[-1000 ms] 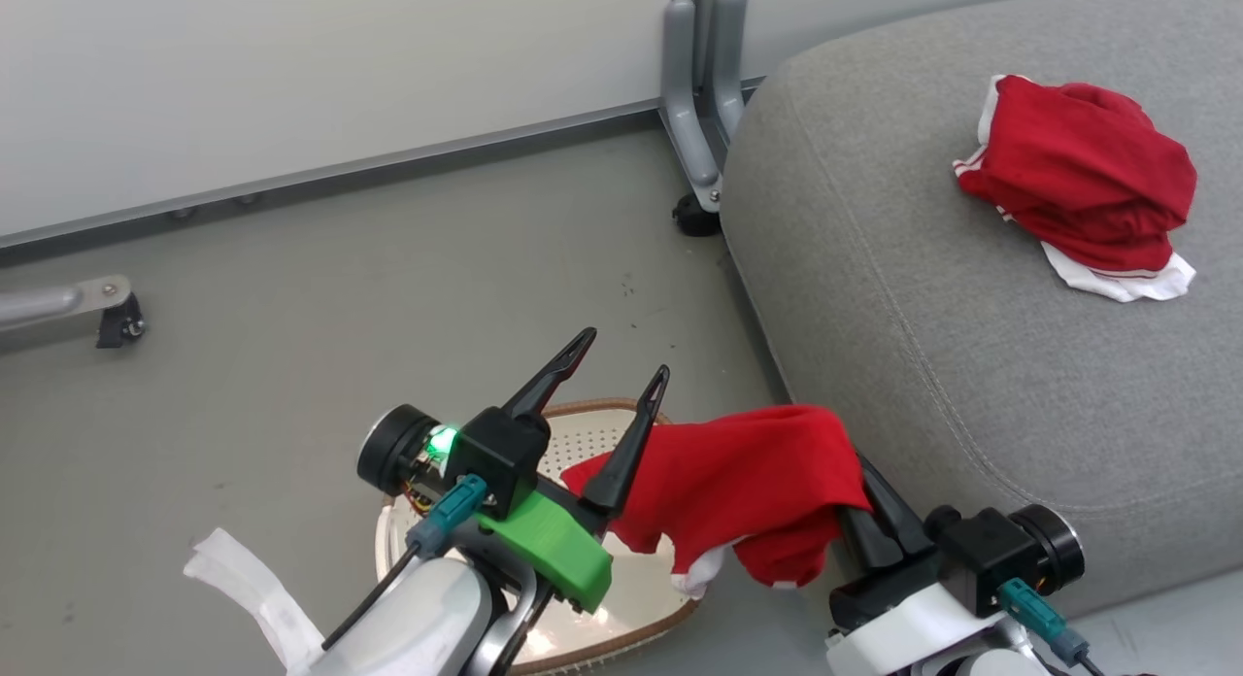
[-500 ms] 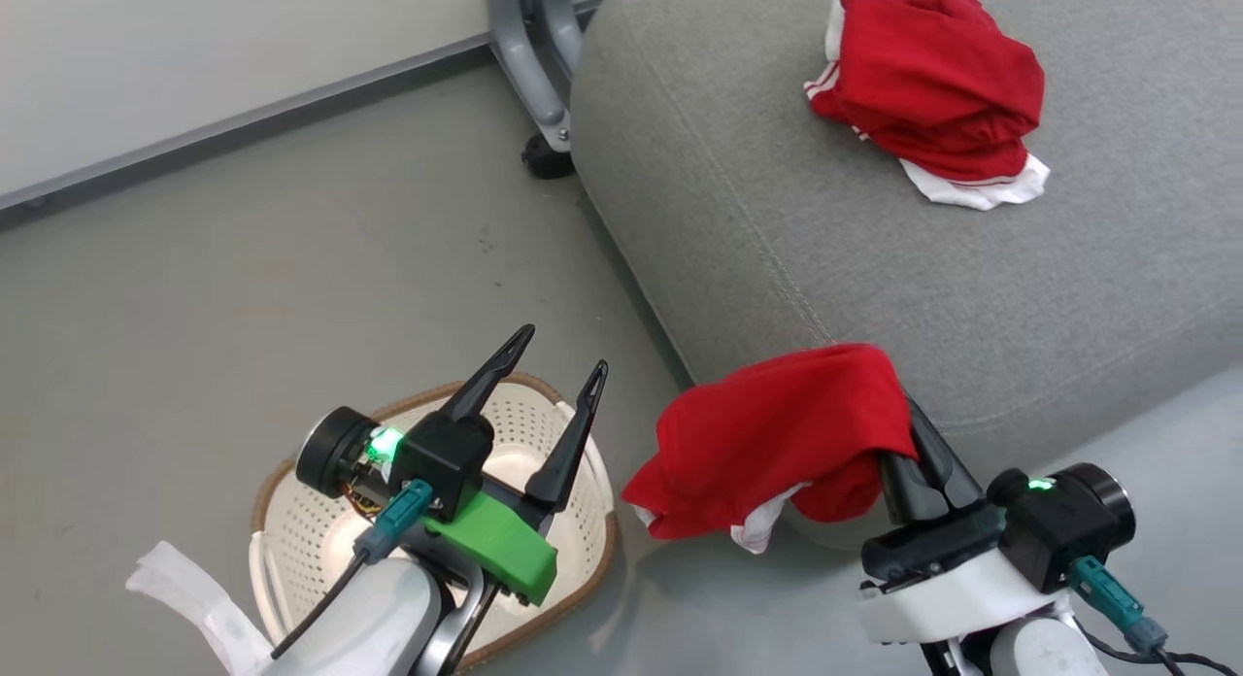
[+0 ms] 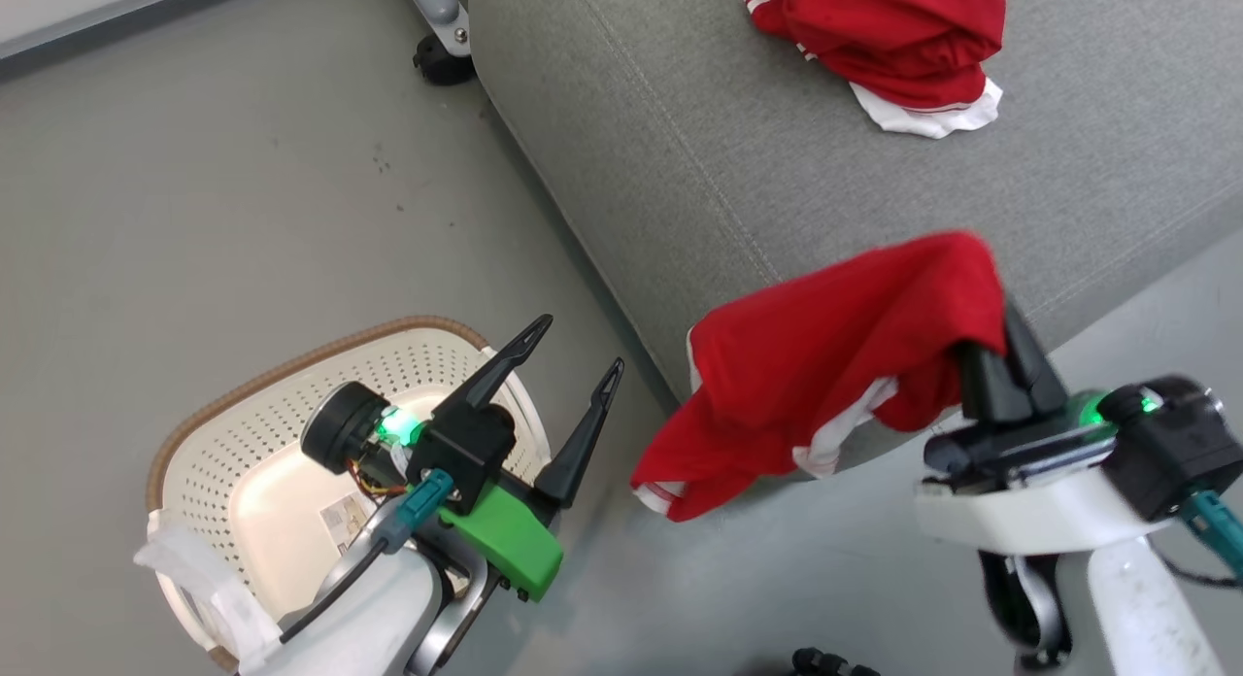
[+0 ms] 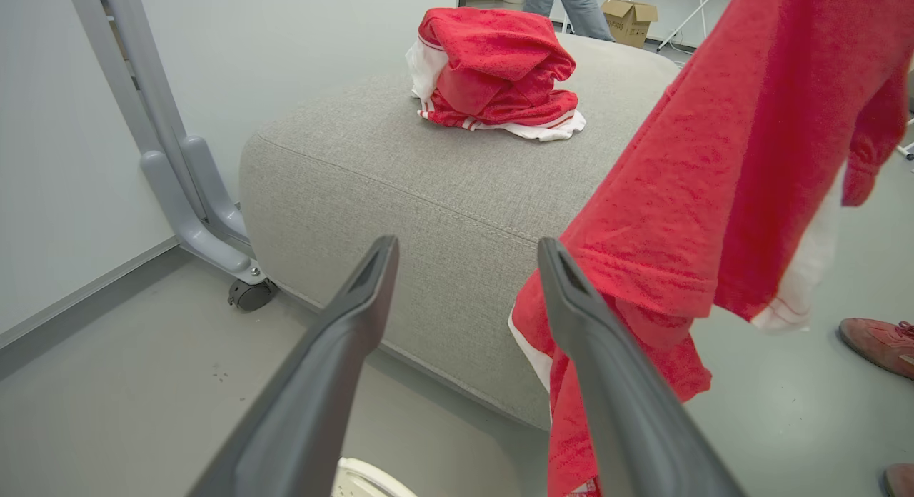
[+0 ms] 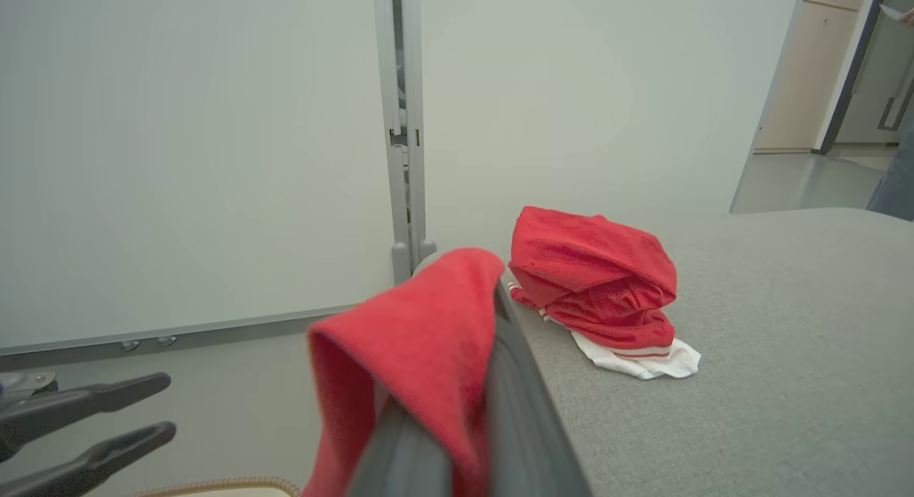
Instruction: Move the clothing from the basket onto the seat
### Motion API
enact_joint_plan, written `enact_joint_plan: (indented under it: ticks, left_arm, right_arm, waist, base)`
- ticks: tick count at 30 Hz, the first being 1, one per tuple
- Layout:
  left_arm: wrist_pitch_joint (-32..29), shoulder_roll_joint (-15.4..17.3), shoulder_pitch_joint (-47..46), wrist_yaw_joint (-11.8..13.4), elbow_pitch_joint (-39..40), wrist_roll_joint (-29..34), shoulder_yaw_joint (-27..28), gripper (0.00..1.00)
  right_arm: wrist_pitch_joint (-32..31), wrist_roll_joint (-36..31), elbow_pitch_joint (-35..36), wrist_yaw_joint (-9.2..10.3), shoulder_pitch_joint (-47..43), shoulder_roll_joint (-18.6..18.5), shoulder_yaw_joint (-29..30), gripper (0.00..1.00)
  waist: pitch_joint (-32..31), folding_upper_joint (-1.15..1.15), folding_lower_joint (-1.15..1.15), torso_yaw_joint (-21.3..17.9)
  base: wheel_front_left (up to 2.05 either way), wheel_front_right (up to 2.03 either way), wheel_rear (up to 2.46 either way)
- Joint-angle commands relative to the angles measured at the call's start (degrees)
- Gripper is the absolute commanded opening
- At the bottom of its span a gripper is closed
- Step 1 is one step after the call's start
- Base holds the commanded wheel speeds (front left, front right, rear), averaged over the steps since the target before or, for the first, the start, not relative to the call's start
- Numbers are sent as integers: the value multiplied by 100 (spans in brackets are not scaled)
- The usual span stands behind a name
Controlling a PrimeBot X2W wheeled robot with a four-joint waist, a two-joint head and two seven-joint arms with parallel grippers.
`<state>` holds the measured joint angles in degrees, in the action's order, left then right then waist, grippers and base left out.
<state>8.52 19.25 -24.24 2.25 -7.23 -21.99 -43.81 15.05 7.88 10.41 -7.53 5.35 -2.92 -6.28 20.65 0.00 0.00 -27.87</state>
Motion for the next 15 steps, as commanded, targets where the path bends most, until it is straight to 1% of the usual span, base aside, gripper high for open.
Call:
enact_joint_plan:
  ticks: [1,4,5,8,12,15]
  left_arm:
    - [-34,96,-94,-18,35,8,13,100]
    - [-111,168,-203,0,96,28,54,100]
    - [-143,192,-262,-6,121,55,55,100]
    - [-222,240,-441,-44,200,122,54,100]
    - [-300,287,-703,-32,278,171,121,100]
    - [-354,350,-864,-21,363,235,169,100]
  right_arm:
    - [19,-63,161,7,367,1,106,0]
    - [18,-207,356,8,1099,1,361,0]
    - [18,-260,412,8,1470,-14,495,0]
    - [18,-255,414,9,2467,-335,775,0]
    - [18,-63,166,8,3918,-977,1311,0]
    - [18,101,-337,8,5027,-1603,1598,0]
  waist:
    - [337,0,0,126]
    - [579,0,0,228]
    - [682,0,0,287]
    - [944,0,0,470]
    - [1264,0,0,706]
    - [1534,0,0,850]
  base:
    - [0,0,0]
    - [0,0,0]
    - [0,0,0]
    - [0,0,0]
    - [0,0,0]
    - [0,0,0]
